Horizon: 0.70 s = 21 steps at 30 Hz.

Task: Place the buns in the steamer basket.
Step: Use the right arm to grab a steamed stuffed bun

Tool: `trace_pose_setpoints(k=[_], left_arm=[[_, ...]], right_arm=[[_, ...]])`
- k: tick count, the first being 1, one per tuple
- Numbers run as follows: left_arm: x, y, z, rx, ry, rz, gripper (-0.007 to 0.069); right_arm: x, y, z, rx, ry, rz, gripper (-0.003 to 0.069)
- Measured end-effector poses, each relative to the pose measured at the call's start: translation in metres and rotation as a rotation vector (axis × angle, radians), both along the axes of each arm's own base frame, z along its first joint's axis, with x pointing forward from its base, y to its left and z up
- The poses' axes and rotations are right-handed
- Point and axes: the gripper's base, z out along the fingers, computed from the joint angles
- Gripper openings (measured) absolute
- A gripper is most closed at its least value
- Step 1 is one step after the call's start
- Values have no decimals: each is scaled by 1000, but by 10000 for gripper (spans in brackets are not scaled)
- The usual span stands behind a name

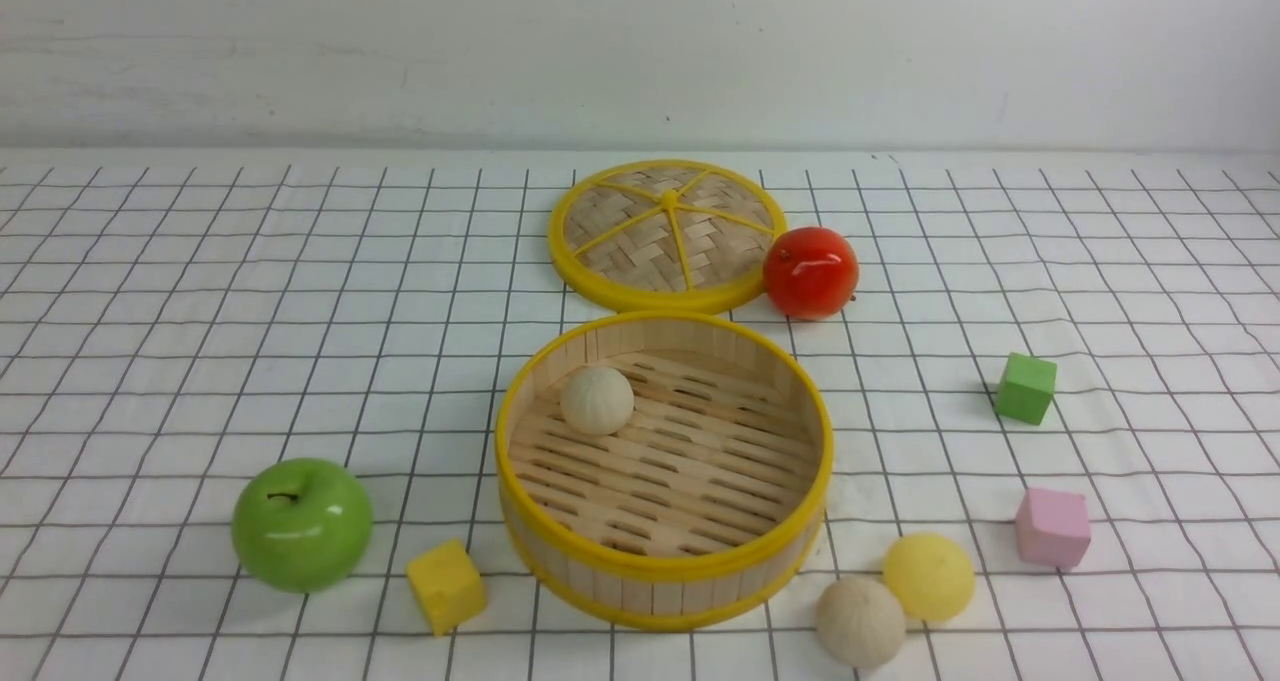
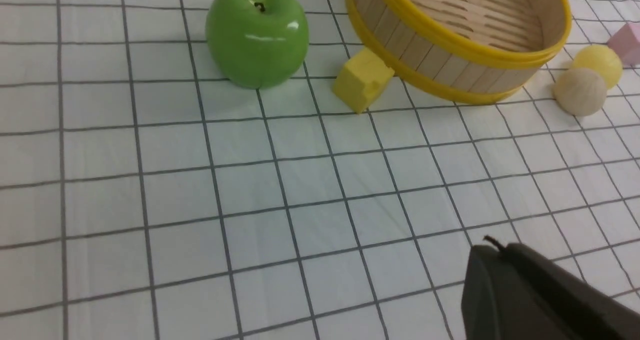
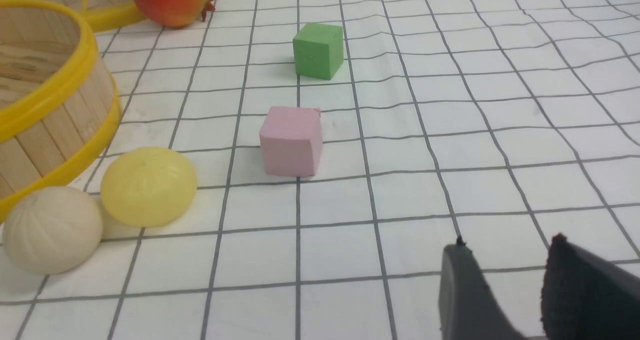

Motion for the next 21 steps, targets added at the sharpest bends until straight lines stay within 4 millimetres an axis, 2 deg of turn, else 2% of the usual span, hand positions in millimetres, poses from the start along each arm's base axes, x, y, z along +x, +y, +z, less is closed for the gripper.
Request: trace_pose_setpoints(k=[5, 9, 10, 15, 19, 21], left_arm=[[15, -2, -2, -60, -143, 145, -13], [26, -2, -16, -75, -213, 252, -13], [29, 0, -26, -84, -261, 304, -13], [34, 2, -53, -81, -373, 364, -13], [41, 2, -100, -47, -316, 365, -13], [41, 2, -110, -36, -275, 367, -13]], right_arm=[[0, 0, 0, 0, 0, 0, 239], [0, 0, 0, 0, 0, 0, 239], [0, 0, 0, 0, 0, 0, 239], [0, 0, 0, 0, 0, 0, 239], [0, 0, 0, 0, 0, 0, 239], [0, 0, 0, 0, 0, 0, 239]])
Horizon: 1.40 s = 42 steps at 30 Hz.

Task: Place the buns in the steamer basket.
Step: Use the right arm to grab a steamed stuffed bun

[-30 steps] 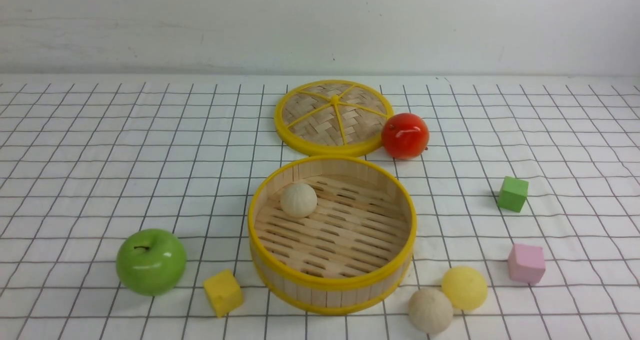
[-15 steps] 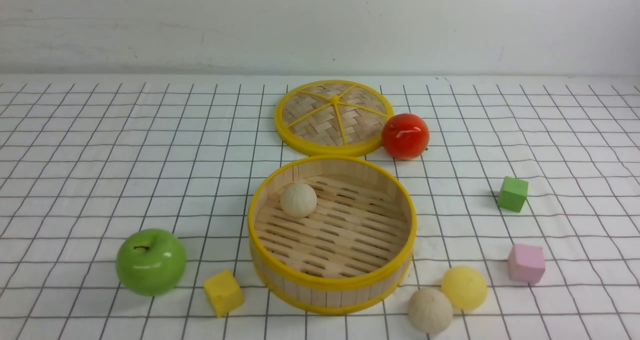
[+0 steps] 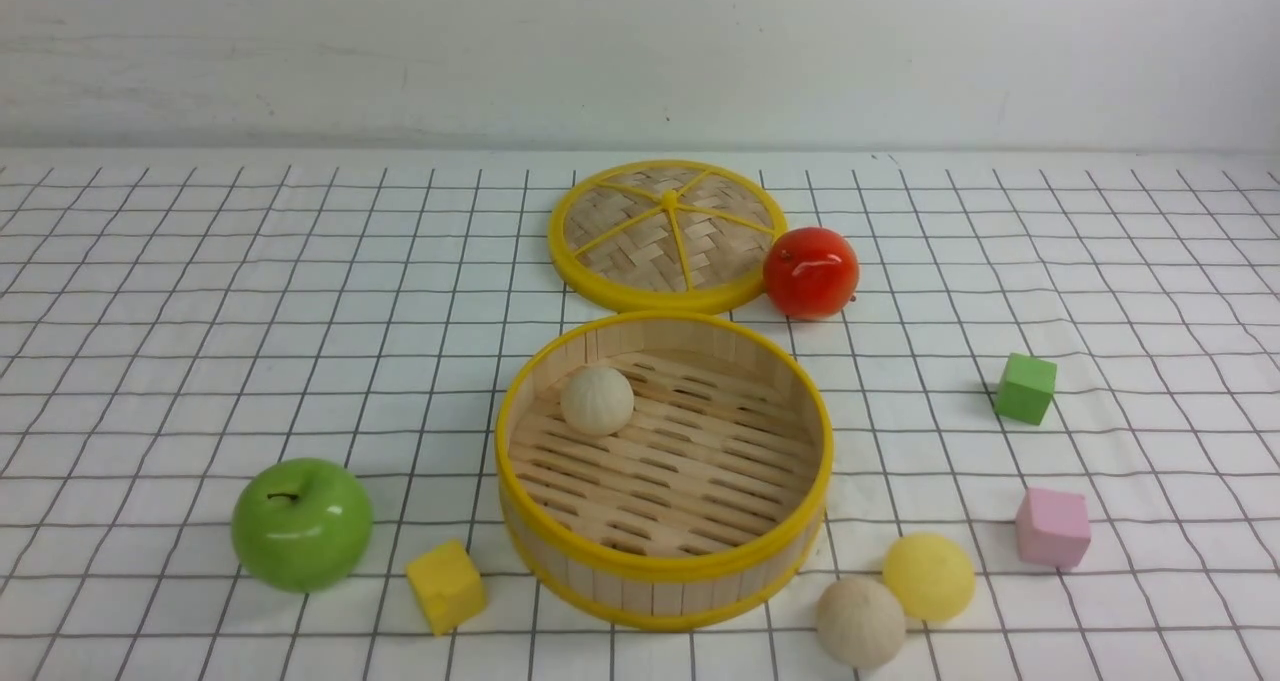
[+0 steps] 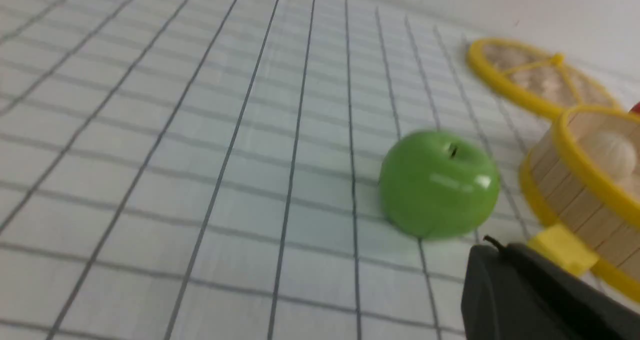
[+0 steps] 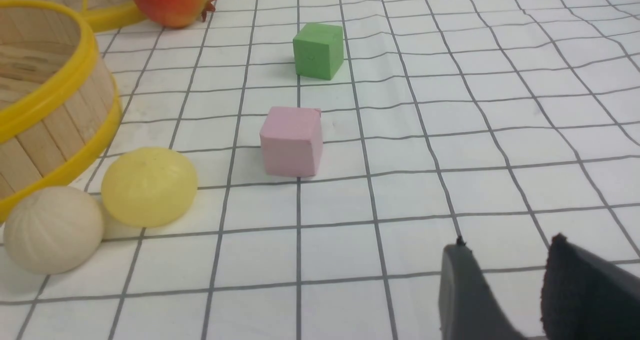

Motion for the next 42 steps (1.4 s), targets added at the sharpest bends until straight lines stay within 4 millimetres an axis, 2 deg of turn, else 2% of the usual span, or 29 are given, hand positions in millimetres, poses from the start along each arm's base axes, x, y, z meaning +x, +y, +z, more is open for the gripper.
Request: trace_pose_setpoints(k=[3, 28, 33, 37, 42], left_arm=[[-1, 1, -10, 10, 71, 7, -13], [-1, 1, -11, 15, 80, 8, -10], [-1, 1, -11, 15, 80, 8, -6], [-1, 1, -11, 15, 80, 8, -4], [-1, 1, -11, 15, 80, 8, 1]], right_arm=[[0, 0, 0, 0, 0, 0, 239], [1, 0, 1, 4, -19, 0, 239], [4, 1, 13, 93, -180, -4, 239], [4, 0, 31, 216, -380, -31, 239], [4, -1, 35, 216, -425, -37, 239]])
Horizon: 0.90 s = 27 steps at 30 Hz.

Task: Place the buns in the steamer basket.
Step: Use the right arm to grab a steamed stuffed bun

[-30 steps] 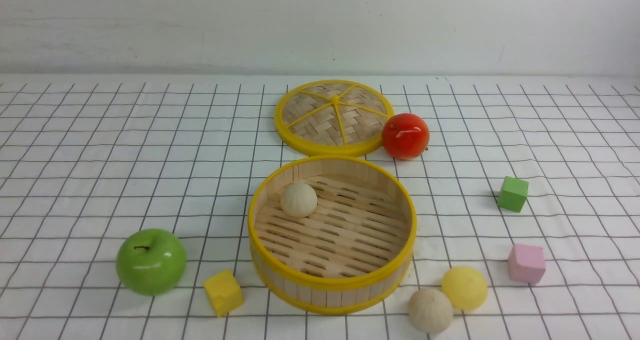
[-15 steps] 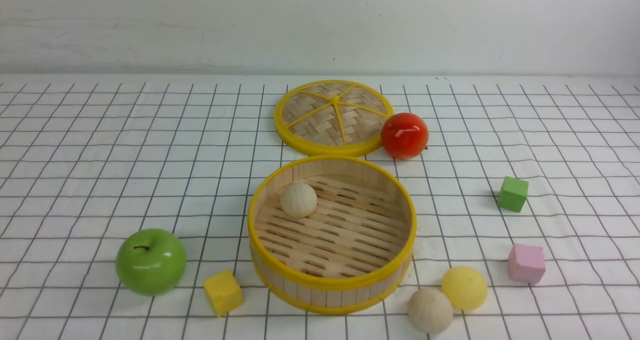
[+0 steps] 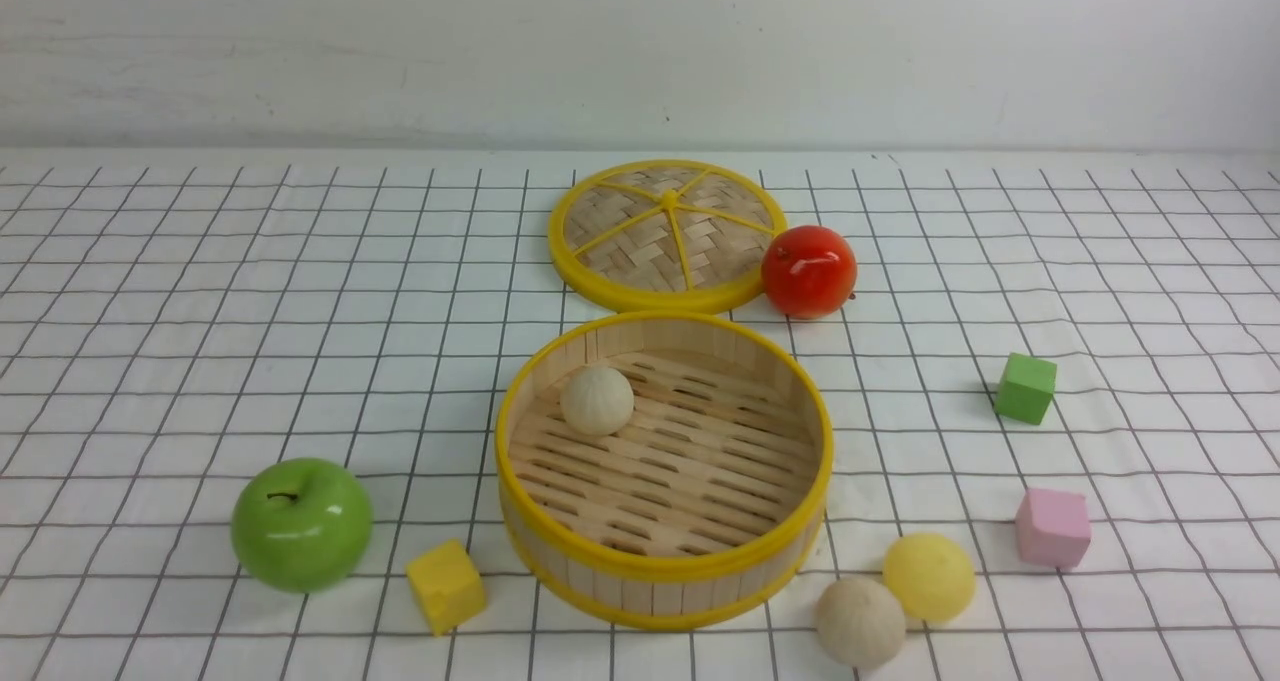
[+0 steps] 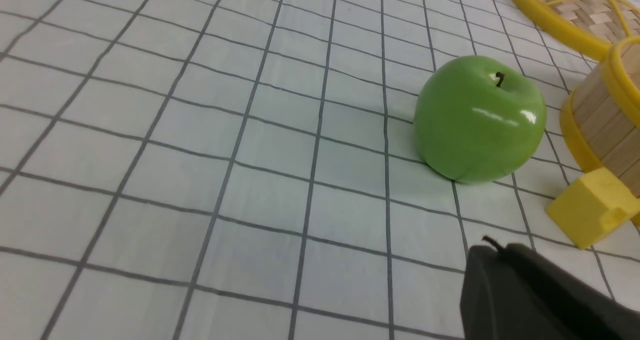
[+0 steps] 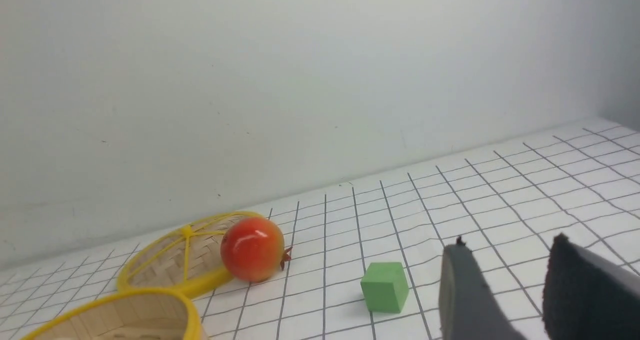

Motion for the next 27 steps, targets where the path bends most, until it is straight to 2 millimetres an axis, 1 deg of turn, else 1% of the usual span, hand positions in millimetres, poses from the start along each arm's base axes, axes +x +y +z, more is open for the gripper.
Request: trace_pose_setpoints(k=[2, 6, 8, 9, 10, 11, 12, 13, 14, 15, 16, 17, 18, 19, 21, 22, 24, 25, 27], left_arm=[[0, 0, 0, 0, 0, 0, 2], [0, 0, 0, 0, 0, 0, 5], [0, 0, 0, 0, 0, 0, 8], [0, 0, 0, 0, 0, 0, 8], [0, 0, 0, 0, 0, 0, 8], [0, 0, 0, 0, 0, 0, 9], [0, 0, 0, 0, 0, 0, 11], [0, 0, 0, 0, 0, 0, 11], [0, 0, 0, 0, 0, 0, 12], [0, 0, 0, 0, 0, 0, 15], [0, 0, 0, 0, 0, 0, 15], [0, 0, 0, 1, 0, 0, 15], [0, 0, 0, 1, 0, 0, 15], [0, 0, 0, 1, 0, 0, 17], [0, 0, 0, 1, 0, 0, 17], [0, 0, 0, 1, 0, 0, 17], [0, 0, 0, 1, 0, 0, 17], [0, 0, 0, 1, 0, 0, 17], [0, 0, 0, 1, 0, 0, 17]], right_arm=[[0, 0, 1, 11, 3, 3, 239], [-3, 2, 25, 47, 18, 31, 239], [-1, 4, 63, 49, 42, 53, 239], [-1, 5, 66, 49, 45, 54, 239], [4, 6, 90, 48, 78, 67, 239], [4, 6, 97, 47, 71, 69, 239], [17, 7, 115, 47, 150, 85, 239], [24, 8, 123, 47, 189, 92, 239], [28, 8, 127, 47, 210, 95, 239], [45, 8, 136, 30, 299, 106, 239], [54, 8, 139, 19, 341, 111, 239], [59, 8, 138, 14, 362, 113, 239], [68, 8, 137, 0, 401, 116, 239], [89, 8, 130, -21, 477, 122, 239], [109, 9, 117, 3, 558, 140, 239], [114, 11, 113, 16, 584, 155, 239], [129, 21, 95, 17, 693, 222, 239], [130, 22, 94, 13, 704, 231, 239], [143, 40, 75, -47, 837, 353, 239]])
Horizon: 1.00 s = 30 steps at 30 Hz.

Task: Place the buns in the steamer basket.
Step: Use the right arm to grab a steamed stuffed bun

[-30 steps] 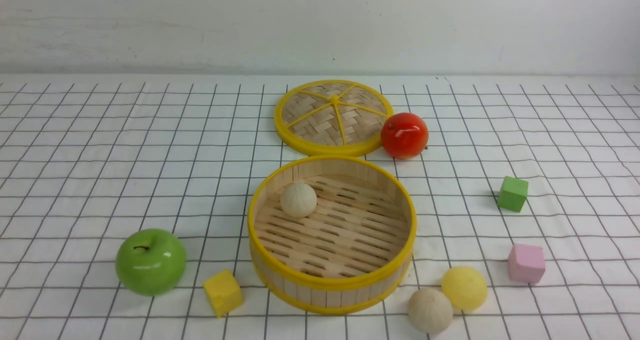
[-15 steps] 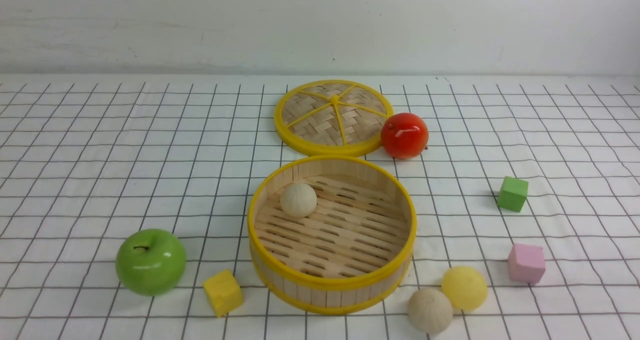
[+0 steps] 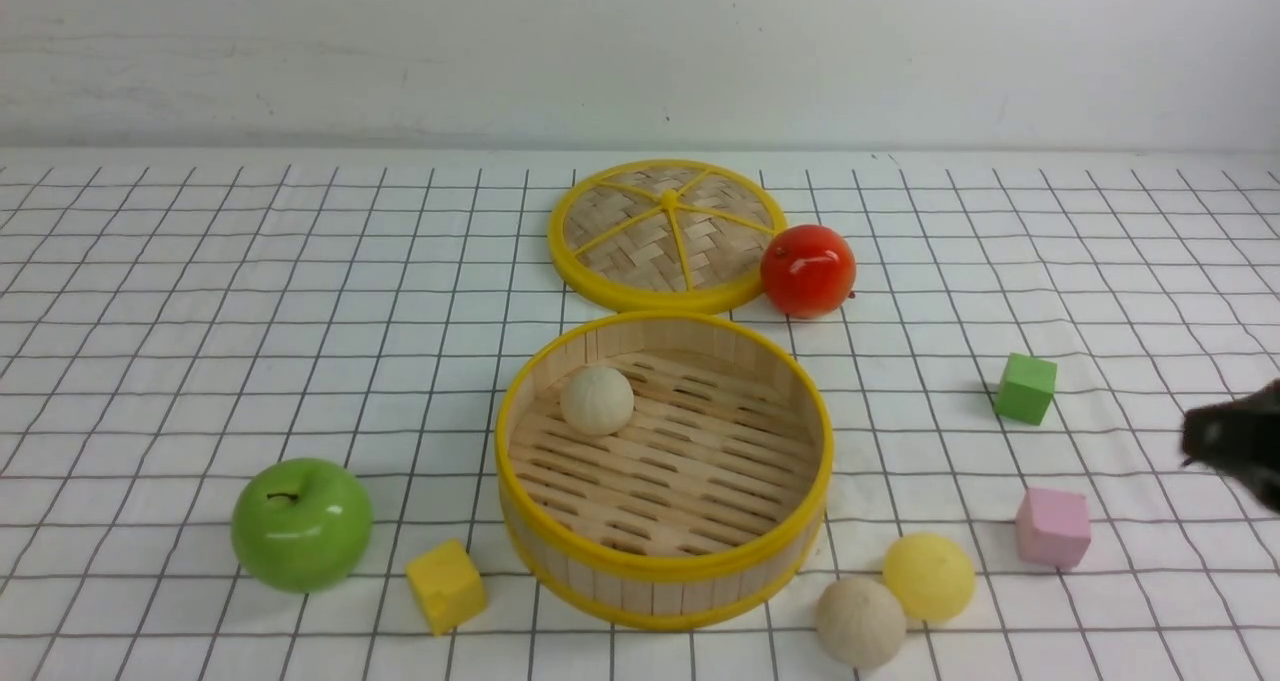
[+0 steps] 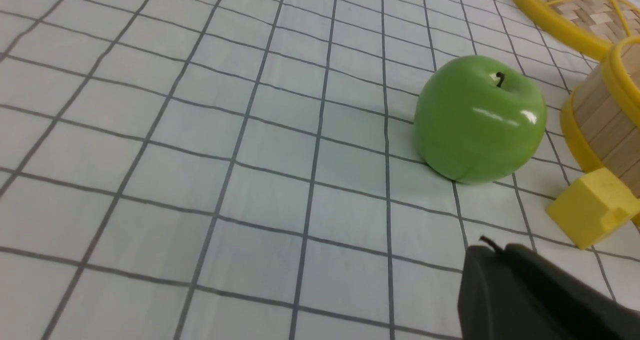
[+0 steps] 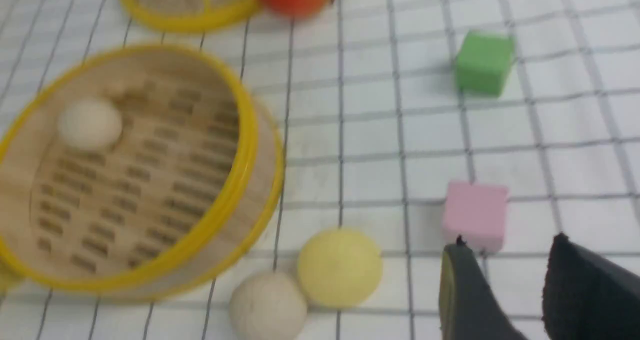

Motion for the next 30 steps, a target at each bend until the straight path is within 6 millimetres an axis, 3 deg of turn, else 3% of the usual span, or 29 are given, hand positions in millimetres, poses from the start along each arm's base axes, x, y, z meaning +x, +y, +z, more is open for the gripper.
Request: trace_pose_setpoints(k=[4, 5, 13, 19, 25, 30], left_arm=[[0, 0, 0, 1, 0, 0, 17], [0, 0, 0, 1, 0, 0, 17], [0, 0, 0, 1, 0, 0, 21], [0, 0, 0, 1, 0, 0, 29], [0, 0, 0, 1, 0, 0, 37], [0, 0, 0, 1, 0, 0, 38]], right_arm=[[16, 20, -18, -33, 149, 127, 239], [28, 32, -28, -44, 231, 182, 239], [72, 67, -64, -74, 378, 268, 239], [93, 70, -85, -126, 385, 266, 239], [102, 71, -102, -145, 396, 256, 239], [104, 72, -106, -147, 400, 254, 207]])
